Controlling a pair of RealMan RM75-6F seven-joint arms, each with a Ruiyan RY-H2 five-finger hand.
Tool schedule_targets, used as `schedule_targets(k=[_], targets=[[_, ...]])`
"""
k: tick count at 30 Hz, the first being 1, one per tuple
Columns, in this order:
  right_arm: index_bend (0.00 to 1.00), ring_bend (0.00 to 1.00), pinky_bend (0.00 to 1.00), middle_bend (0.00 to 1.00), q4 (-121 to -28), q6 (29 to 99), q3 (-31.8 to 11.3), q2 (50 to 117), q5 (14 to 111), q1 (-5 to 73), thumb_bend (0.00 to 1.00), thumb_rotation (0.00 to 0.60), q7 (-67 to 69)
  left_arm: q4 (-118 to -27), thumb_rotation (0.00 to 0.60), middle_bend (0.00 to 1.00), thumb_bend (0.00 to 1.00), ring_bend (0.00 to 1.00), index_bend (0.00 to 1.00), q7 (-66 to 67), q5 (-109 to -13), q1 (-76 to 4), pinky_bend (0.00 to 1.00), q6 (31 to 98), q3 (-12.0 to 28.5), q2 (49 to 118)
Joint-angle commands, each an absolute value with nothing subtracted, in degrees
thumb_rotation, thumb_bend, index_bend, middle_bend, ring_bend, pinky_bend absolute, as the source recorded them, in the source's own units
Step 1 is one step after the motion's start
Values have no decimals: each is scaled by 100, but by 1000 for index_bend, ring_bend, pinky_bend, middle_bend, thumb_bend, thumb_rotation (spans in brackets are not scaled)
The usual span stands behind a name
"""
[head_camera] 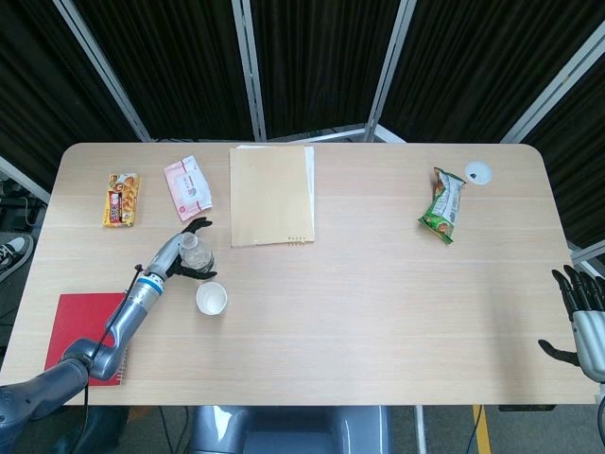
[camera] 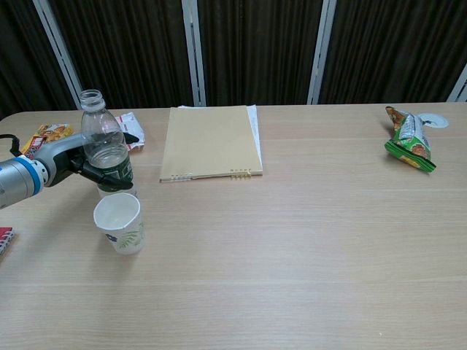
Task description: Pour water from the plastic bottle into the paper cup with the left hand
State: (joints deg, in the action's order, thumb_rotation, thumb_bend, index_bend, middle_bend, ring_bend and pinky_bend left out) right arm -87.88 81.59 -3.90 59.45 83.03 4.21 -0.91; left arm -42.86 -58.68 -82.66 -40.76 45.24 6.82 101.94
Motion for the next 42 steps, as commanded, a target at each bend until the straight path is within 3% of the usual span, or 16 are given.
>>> schedule_targets(k=[1,5,7,12,15,28,36,42], targets=[[0,0,0,0,-8781,8143,-392,5950,8288,428,0,600,-83,-4179,600,128,125,34,232,-6031,-8243,-4114,69,4484,692,10280],[0,0,0,0,-8773,8129,-392,5955,8276,433,0,600,-85,-4097,600,285,218,152,369,-6234,-8174,-4129,117,4445,741,10371],[0,0,0,0,-8771,8115,-390,5959,8268,437,0,600,-94,-4086,600,353,315,207,418,-6363,-8149,-4133,150,4446,768,10402],[0,0,0,0,-8774,8092,-383,5957,8257,443,0,600,-91,-4056,600,456,586,325,501,-6547,-8102,-4123,305,4574,849,10466],[0,0,0,0,-8774,8091,-381,5956,8254,442,0,600,-86,-4061,600,484,667,366,532,-6498,-8092,-4108,348,4678,875,10466],[0,0,0,0,-8781,8110,-370,5942,8272,434,0,600,-74,-4944,600,489,660,375,547,-5898,-8389,-4209,356,4854,750,9518],[0,0,0,0,-8841,8182,-356,5930,8284,392,0,600,-139,-5350,600,489,659,375,547,-5078,-8620,-4070,356,4725,283,8729],[0,0,0,0,-8968,8250,-371,5892,8266,359,0,600,-183,-5072,600,486,658,375,550,-4141,-8952,-3989,356,4634,-212,8552]])
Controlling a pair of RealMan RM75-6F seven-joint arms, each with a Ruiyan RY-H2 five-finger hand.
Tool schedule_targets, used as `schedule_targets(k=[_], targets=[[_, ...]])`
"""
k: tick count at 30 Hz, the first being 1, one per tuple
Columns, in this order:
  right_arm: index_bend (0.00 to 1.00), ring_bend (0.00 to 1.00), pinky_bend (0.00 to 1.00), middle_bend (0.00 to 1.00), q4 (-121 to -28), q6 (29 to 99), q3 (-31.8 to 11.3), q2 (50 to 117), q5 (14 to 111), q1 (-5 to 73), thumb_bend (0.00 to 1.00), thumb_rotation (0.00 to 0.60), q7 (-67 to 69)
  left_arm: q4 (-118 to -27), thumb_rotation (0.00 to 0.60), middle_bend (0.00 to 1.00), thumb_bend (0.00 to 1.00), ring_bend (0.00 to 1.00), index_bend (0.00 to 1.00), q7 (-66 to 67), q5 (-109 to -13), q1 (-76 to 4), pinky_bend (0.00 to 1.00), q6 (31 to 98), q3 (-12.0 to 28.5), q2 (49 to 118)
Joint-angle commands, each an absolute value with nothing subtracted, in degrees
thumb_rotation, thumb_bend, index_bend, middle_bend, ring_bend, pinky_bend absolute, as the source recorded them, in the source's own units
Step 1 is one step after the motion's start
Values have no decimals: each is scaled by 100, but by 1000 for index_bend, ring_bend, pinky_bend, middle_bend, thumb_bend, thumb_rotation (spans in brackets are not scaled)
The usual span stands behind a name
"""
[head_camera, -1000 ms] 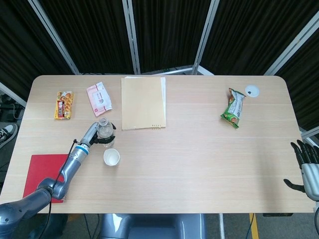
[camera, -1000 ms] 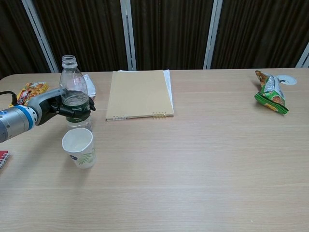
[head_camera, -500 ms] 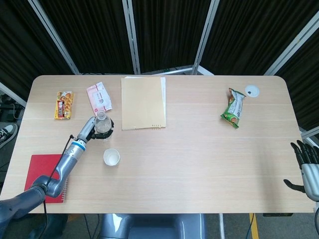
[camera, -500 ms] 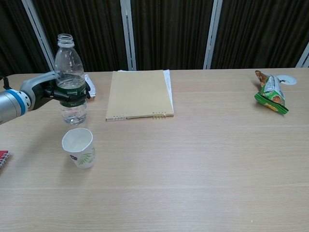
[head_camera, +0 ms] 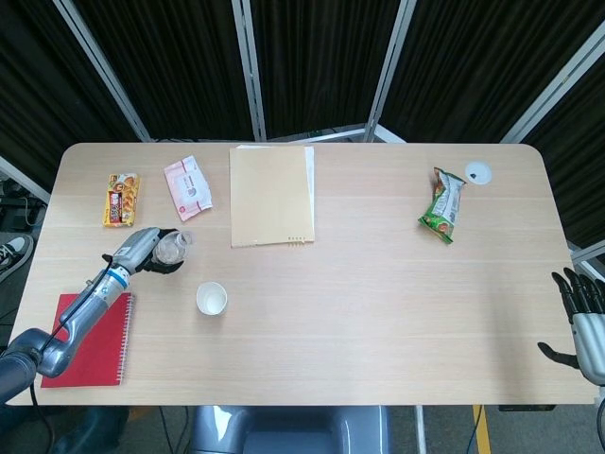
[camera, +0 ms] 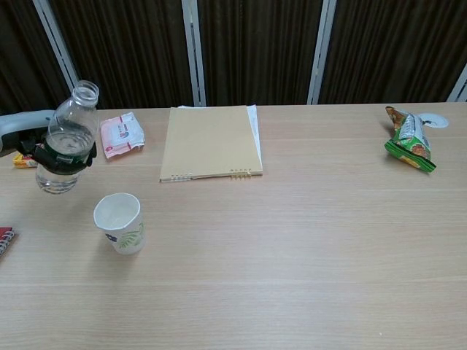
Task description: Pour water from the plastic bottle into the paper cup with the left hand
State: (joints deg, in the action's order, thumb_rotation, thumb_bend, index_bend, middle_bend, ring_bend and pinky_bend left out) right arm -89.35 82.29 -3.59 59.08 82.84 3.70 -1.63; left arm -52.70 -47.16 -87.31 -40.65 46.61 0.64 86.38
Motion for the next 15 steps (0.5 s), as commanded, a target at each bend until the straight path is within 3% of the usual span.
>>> schedule_targets(k=[1,15], targets=[[0,0,0,0,-8979,8250,-379,5887,8251,358,0,600,-190,-5062,600,486,657,375,550,-4092,-8955,-3980,356,4605,-247,8553],[0,0,0,0,-8940,8119,-424,5913,8088,400,0,600,-245,-4952,600,485,658,375,554,-3095,-9038,-4066,356,4540,-407,8618]])
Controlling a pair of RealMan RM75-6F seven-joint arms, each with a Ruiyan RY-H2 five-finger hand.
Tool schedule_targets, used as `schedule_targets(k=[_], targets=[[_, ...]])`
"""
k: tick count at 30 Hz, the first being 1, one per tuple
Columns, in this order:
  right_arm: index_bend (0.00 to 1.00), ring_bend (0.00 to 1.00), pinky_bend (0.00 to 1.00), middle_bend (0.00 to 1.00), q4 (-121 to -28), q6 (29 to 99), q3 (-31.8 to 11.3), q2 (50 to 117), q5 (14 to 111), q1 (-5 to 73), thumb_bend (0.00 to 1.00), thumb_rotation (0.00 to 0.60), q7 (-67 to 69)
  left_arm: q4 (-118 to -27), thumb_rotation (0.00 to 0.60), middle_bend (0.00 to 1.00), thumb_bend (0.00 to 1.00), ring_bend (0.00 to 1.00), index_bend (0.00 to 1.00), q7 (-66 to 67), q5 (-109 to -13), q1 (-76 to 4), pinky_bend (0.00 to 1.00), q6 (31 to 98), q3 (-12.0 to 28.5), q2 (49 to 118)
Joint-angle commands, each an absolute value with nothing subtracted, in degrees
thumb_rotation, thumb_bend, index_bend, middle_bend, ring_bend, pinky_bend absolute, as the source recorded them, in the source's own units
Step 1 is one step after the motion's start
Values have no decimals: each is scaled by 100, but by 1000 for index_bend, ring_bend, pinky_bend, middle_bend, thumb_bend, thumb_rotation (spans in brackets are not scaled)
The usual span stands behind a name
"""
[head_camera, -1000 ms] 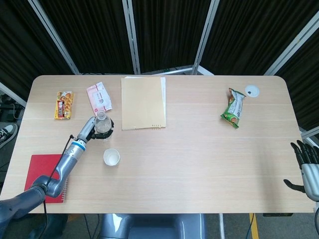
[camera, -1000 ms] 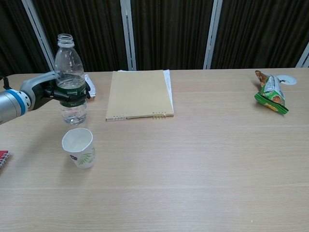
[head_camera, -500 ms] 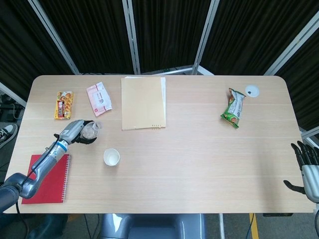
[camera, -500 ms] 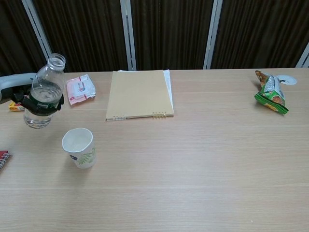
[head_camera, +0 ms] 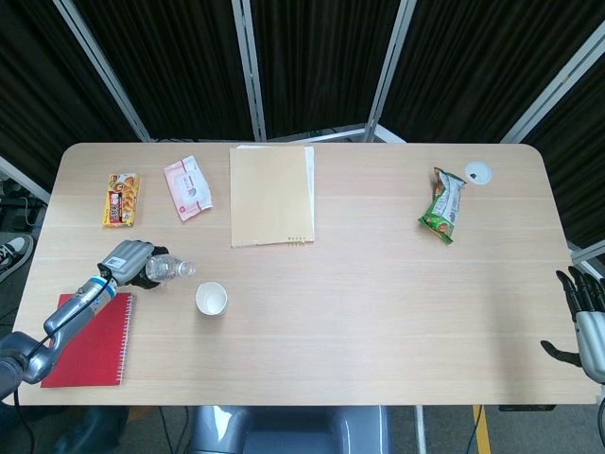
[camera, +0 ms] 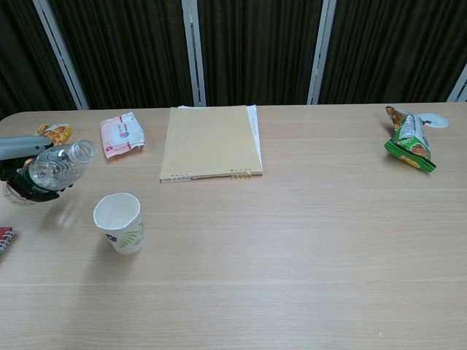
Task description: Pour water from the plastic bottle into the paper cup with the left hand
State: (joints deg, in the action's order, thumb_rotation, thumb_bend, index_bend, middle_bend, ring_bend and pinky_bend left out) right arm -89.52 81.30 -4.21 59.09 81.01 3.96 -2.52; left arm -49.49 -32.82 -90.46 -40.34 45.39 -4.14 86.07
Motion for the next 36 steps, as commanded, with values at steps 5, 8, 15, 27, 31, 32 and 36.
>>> schedule_targets(k=[5,8,15,27,31,32,36], targets=[[0,0,0,0,-8900,8101,-436,5912,8043,395,0,600,-210,-5055,600,485,659,375,554,-2461,-9019,-4162,356,4525,-355,8598],[0,0,0,0,-8884,8110,-446,5907,8021,384,0,600,-182,-5083,600,485,658,374,555,-1799,-8972,-4234,356,4494,-290,8651],[0,0,0,0,-8850,8125,-454,5894,7990,360,0,600,-139,-5104,600,485,658,374,556,-993,-8765,-4227,356,4486,-172,8746],[0,0,0,0,-8855,8095,-465,5895,7966,369,0,600,-157,-5110,600,485,658,375,557,-287,-8790,-4226,356,4696,-180,8802],[0,0,0,0,-8851,8087,-466,5898,7964,373,0,600,-157,-5104,600,485,656,374,557,-200,-8771,-4211,356,4725,-181,8800],[0,0,0,0,-8850,8086,-467,5899,7964,373,0,600,-157,-5096,600,485,656,374,557,-177,-8777,-4210,356,4737,-184,8799],[0,0,0,0,-8850,8080,-467,5898,7959,374,0,600,-161,-5094,600,484,656,374,557,-94,-8794,-4195,356,4801,-198,8791]])
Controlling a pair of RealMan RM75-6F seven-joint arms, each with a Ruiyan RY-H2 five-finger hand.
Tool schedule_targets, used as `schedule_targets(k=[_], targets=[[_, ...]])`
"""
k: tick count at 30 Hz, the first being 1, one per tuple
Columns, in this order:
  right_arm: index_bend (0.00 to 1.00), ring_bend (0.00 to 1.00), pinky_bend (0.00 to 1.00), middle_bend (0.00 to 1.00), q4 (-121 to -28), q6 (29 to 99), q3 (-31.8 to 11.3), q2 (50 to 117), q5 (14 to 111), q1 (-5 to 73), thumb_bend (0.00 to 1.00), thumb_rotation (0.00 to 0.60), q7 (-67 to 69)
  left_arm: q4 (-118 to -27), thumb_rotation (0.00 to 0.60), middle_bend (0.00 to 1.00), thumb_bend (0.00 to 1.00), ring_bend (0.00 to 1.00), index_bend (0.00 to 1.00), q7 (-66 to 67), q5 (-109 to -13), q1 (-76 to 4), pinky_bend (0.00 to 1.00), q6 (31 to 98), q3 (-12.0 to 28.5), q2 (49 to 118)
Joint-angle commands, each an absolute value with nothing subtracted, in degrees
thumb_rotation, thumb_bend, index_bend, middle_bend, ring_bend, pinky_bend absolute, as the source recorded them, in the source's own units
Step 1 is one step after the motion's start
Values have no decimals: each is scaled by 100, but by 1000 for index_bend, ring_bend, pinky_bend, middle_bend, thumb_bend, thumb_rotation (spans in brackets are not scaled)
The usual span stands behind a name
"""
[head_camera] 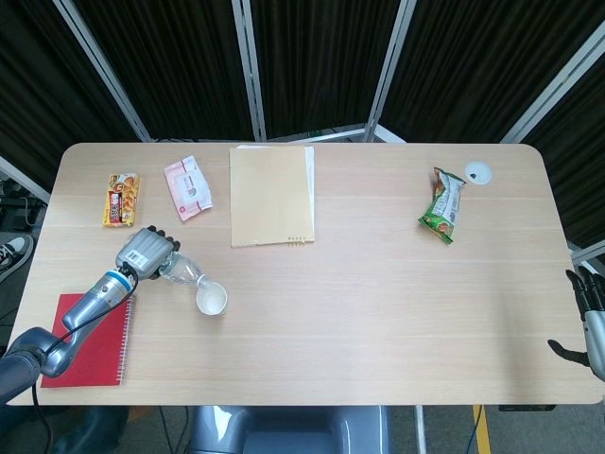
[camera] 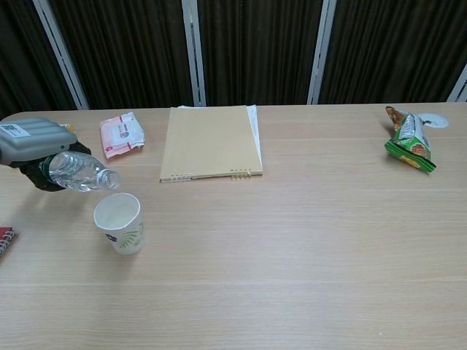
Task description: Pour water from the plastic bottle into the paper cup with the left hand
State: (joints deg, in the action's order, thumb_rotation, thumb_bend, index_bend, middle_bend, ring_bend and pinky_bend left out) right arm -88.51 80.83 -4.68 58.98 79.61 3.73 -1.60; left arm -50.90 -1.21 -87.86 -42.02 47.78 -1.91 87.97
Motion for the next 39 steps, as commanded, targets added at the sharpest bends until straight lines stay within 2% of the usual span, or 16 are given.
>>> schedule_targets(k=[1,23,39], targets=[[0,0,0,0,-8851,8078,-467,5899,7958,374,0,600,-163,-5096,600,483,656,374,557,-67,-8801,-4195,356,4811,-203,8786],[0,0,0,0,-8845,8052,-471,5904,7951,388,0,600,-177,-4909,600,481,656,374,557,511,-8973,-4183,356,5161,-261,8849],[0,0,0,0,-8843,8032,-473,5912,7924,391,0,600,-206,-4853,600,481,656,373,557,158,-9013,-4162,356,5244,-293,8867]])
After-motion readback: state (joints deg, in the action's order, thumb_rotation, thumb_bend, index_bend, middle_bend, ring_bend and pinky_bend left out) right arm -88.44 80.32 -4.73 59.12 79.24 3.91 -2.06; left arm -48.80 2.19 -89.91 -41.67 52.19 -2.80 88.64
